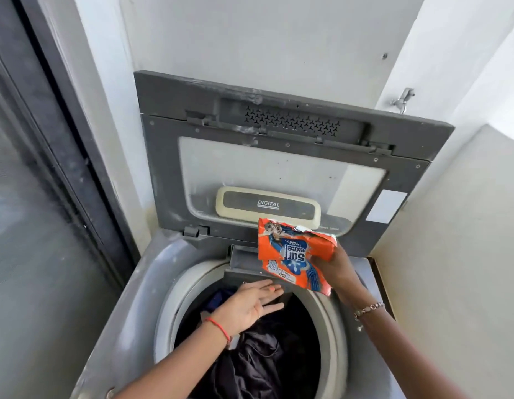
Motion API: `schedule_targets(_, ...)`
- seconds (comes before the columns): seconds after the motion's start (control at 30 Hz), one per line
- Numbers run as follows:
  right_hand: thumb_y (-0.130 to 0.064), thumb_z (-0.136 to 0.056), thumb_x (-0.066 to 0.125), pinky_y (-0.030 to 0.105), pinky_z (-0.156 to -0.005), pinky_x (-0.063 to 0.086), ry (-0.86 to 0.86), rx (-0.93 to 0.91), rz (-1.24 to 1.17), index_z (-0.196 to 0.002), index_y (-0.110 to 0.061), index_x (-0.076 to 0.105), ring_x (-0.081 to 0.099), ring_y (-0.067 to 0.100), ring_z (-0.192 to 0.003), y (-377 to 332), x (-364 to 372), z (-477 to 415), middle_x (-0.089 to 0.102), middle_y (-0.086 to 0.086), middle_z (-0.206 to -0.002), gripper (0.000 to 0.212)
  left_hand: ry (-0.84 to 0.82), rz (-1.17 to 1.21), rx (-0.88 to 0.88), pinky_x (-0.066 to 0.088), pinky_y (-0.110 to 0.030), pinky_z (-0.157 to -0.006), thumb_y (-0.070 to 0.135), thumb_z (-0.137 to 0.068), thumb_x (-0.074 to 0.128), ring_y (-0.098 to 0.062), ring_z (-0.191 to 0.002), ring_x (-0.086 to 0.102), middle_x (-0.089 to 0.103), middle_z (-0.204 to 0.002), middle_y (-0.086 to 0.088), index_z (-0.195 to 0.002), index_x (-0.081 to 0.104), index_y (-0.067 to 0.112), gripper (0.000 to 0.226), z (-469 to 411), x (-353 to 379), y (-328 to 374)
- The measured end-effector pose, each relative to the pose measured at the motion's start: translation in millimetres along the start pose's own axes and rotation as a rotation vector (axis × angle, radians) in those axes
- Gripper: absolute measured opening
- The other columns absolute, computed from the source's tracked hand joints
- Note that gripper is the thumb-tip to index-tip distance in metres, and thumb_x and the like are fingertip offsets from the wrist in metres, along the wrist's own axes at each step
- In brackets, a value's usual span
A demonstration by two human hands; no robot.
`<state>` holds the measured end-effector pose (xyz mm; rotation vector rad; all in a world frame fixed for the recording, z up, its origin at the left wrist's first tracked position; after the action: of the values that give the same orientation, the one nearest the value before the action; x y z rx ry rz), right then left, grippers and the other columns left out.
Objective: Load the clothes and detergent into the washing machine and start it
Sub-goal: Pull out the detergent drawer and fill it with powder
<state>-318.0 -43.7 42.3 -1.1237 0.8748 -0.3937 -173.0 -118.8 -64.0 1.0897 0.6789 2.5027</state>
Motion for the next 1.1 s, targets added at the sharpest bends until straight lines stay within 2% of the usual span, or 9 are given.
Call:
schedule_targets(0.17, -0.005, -0.087, 0.055, 0.029, -0.073, 0.042, 0.012, -0.051, 0.253, -0.129, -0.010, 0.043, 0.057, 0.021, -0.093, -31, 2, 2, 0.063, 0.009, -0.109, 0.044, -0.044, 0.036, -0.024, 0.039, -0.057, -0.099, -0.014, -0.093, 0.038, -0.035, -0.126, 0.047, 0.055, -0.121, -0.024, -0.133, 0.038, -0.009, 0.041, -4, 6, -5)
schedule_targets(0.3, -0.007, -0.088, 0.053, 0.039, -0.076, 0.049, -0.020, -0.077, 0.440, -0.136, -0.014, 0.032, 0.060, 0.034, -0.097, -45, 11, -1, 0.063, 0.020, -0.111, 0.052, -0.107, 0.042, -0.033, 0.040, -0.057, -0.097, -0.012, -0.094, 0.036, -0.034, -0.128, 0.045, 0.053, -0.128, -0.024, -0.135, 0.036, -0.008, 0.041, 1, 20, -8)
schedule_targets(0.4, -0.009, -0.089, 0.053, 0.050, -0.080, 0.051, -0.028, -0.103, 0.520, -0.135, -0.015, 0.029, 0.061, 0.036, -0.096, -53, 15, -3, 0.061, 0.020, -0.110, 0.052, -0.136, 0.044, -0.038, 0.042, -0.056, -0.094, -0.012, -0.094, 0.036, -0.034, -0.129, 0.045, 0.047, -0.136, -0.024, -0.136, 0.035, -0.007, 0.042, 6, 30, -9)
schedule_targets(0.5, -0.012, -0.090, 0.055, 0.050, -0.080, 0.052, -0.034, -0.127, 0.544, -0.138, -0.015, 0.026, 0.061, 0.035, -0.096, -56, 17, -6, 0.060, 0.021, -0.112, 0.056, -0.156, 0.036, -0.045, 0.042, -0.056, -0.093, -0.012, -0.094, 0.036, -0.033, -0.130, 0.044, 0.046, -0.138, -0.024, -0.136, 0.035, -0.006, 0.042, 10, 36, -11)
schedule_targets(0.6, -0.011, -0.089, 0.056, 0.052, -0.078, 0.052, -0.031, -0.133, 0.518, -0.138, -0.015, 0.027, 0.063, 0.035, -0.092, -57, 15, -8, 0.062, 0.021, -0.109, 0.056, -0.162, 0.036, -0.052, 0.041, -0.056, -0.094, -0.013, -0.094, 0.035, -0.034, -0.130, 0.043, 0.047, -0.136, -0.024, -0.135, 0.037, -0.007, 0.041, 12, 38, -12)
schedule_targets(0.8, -0.015, -0.089, 0.056, 0.051, -0.079, 0.053, -0.018, -0.106, 0.491, -0.135, -0.015, 0.030, 0.063, 0.032, -0.093, -49, 7, -7, 0.062, 0.018, -0.111, 0.052, -0.183, 0.036, -0.070, 0.045, -0.056, -0.089, -0.013, -0.094, 0.035, -0.035, -0.128, 0.045, 0.057, -0.117, -0.022, -0.122, 0.045, -0.006, 0.031, 13, 36, -17)
schedule_targets(0.9, -0.018, -0.088, 0.057, 0.047, -0.082, 0.052, 0.001, -0.088, 0.438, -0.131, -0.016, 0.036, 0.062, 0.033, -0.098, -45, -3, -7, 0.062, 0.016, -0.113, 0.048, -0.175, 0.015, -0.076, 0.049, -0.053, -0.082, -0.014, -0.093, 0.037, -0.035, -0.125, 0.048, 0.057, -0.120, -0.024, -0.117, 0.048, -0.006, 0.027, 13, 39, -20)
schedule_targets(1.0, -0.016, -0.085, 0.062, 0.038, -0.084, 0.050, 0.015, -0.013, 0.246, -0.123, -0.011, 0.046, 0.060, 0.029, -0.103, -34, -17, -8, 0.063, 0.012, -0.114, 0.042, -0.176, 0.000, -0.070, 0.051, -0.052, -0.082, -0.012, -0.093, 0.040, -0.034, -0.123, 0.051, 0.057, -0.121, -0.025, -0.118, 0.048, -0.006, 0.027, 12, 47, -22)
schedule_targets(1.1, -0.010, -0.084, 0.064, 0.043, -0.085, 0.053, 0.035, 0.071, -0.033, -0.114, -0.009, 0.055, 0.065, 0.026, -0.095, -14, -39, 3, 0.067, 0.013, -0.111, 0.032, -0.175, -0.043, -0.061, 0.052, -0.053, -0.081, -0.010, -0.092, 0.044, -0.029, -0.109, 0.059, 0.062, -0.113, -0.021, -0.110, 0.053, -0.003, 0.021, 12, 61, -25)
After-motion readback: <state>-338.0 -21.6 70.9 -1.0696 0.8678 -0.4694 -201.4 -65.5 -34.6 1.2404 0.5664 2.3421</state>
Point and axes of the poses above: each hand's wrist, its own z-axis away from the middle knuckle, its own x-axis out of the palm, y = z × x, the point moved 9 cm from there along -z, towards the middle knuckle
